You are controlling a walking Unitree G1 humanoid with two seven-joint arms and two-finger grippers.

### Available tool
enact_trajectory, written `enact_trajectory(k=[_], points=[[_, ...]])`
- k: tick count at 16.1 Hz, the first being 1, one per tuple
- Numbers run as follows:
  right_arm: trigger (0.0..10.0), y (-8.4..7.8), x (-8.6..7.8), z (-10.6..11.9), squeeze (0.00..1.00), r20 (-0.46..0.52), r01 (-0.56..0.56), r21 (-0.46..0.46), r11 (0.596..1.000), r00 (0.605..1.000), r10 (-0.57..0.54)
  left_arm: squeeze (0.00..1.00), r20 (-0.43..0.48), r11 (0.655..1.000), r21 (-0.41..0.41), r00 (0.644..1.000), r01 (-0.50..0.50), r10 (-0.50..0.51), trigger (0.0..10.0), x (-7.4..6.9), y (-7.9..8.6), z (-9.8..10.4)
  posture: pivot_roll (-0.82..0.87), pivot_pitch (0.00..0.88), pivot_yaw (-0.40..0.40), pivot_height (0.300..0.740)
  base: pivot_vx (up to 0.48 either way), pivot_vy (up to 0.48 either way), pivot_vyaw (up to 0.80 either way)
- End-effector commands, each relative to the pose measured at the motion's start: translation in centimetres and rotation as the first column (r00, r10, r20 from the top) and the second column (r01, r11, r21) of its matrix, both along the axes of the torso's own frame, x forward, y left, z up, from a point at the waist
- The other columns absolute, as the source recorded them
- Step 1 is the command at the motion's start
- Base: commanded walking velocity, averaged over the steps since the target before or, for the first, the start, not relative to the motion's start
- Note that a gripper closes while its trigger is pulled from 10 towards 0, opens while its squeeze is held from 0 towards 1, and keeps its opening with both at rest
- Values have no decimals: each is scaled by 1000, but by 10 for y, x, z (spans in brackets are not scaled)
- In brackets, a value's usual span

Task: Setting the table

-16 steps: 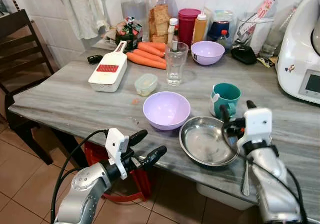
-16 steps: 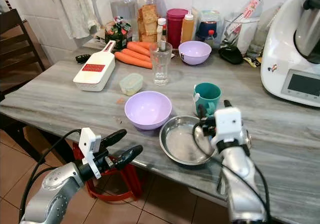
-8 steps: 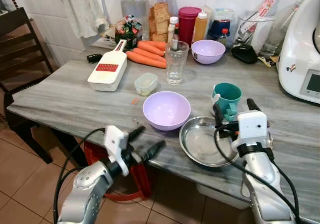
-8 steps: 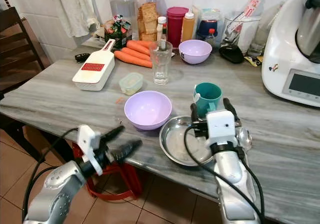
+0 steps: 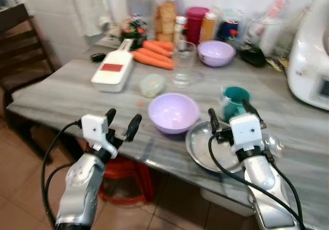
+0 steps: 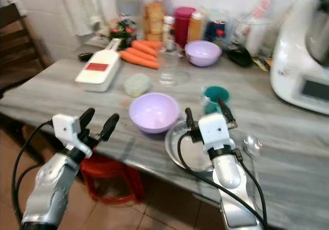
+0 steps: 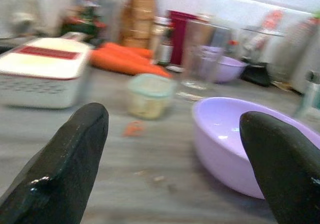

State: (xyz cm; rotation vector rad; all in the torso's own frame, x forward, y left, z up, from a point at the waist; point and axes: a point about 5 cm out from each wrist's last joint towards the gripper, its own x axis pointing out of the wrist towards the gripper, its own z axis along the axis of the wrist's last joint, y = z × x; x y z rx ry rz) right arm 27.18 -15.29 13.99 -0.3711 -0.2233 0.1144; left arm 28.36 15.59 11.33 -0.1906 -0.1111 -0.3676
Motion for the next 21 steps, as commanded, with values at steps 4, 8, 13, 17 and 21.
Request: enact_trajectory(k=[4, 8, 13, 17, 21], points=[[10000, 9, 0, 10, 0, 41, -49, -11, 999, 998, 50, 0, -78, 984, 82, 983, -160, 167, 10000, 7, 14, -15, -34, 0, 11, 740, 0, 0, 800], [10000, 11, 2, 11, 0, 43, -62, -14, 998, 997, 63, 0, -82, 970, 100, 970, -220, 229, 10000, 14, 17, -16, -35, 0, 9, 740, 0, 0, 795], [10000, 14, 3, 12, 0, 46, -75, 10, 997, 996, 75, 0, -70, 954, 128, 957, -272, 282, 10000, 19, 19, -16, -36, 0, 14, 740, 0, 0, 793], [10000, 21, 2, 12, 0, 37, -116, 54, 992, 993, 114, 0, -60, 936, 154, 943, -317, 329, 10000, 20, 23, -18, -31, 0, 15, 740, 0, 0, 783], [10000, 24, 2, 11, 0, 32, -124, 79, 989, 992, 122, 0, -55, 930, 164, 938, -328, 341, 10000, 20, 23, -18, -27, 0, 17, 740, 0, 0, 769]])
